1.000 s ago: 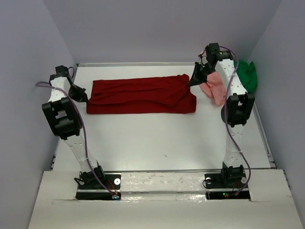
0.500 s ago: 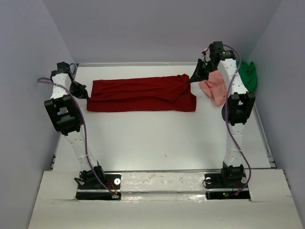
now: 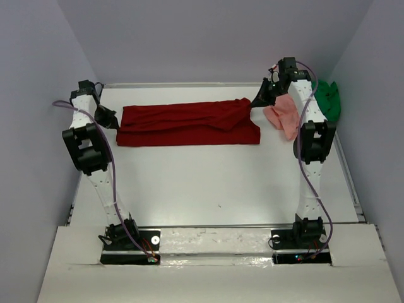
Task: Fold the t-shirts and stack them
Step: Fold the other side of the tshirt into a rectangle
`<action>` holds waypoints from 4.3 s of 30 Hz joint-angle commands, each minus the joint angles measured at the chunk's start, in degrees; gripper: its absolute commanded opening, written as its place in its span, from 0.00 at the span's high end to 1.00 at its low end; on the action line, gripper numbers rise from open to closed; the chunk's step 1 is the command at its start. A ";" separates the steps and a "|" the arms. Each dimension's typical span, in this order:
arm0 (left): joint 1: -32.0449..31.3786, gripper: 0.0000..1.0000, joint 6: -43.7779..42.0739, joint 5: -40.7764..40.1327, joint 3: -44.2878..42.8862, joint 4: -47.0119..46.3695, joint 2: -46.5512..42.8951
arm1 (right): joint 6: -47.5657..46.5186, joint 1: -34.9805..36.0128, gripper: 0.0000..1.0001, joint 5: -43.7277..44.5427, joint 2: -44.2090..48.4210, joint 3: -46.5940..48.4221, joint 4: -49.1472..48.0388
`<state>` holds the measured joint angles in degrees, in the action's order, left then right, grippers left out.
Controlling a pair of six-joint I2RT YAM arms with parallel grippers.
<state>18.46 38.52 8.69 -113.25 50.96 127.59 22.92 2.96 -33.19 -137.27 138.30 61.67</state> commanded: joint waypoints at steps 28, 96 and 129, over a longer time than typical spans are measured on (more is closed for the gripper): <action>-0.88 0.44 3.05 -1.30 -9.53 -2.97 6.62 | 3.45 -2.17 0.51 1.11 -6.60 1.62 -20.53; -1.58 0.75 -8.46 4.93 8.31 -5.43 5.74 | -2.61 0.20 0.94 -1.44 0.69 -31.42 -17.99; -3.78 0.82 -15.05 -0.25 50.32 -3.15 -22.29 | -8.50 0.73 1.00 16.58 16.94 -51.19 5.21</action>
<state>14.96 27.14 15.86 -67.16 42.83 106.87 16.38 3.11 -22.17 -123.42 89.67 63.29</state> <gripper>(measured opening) 0.182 0.074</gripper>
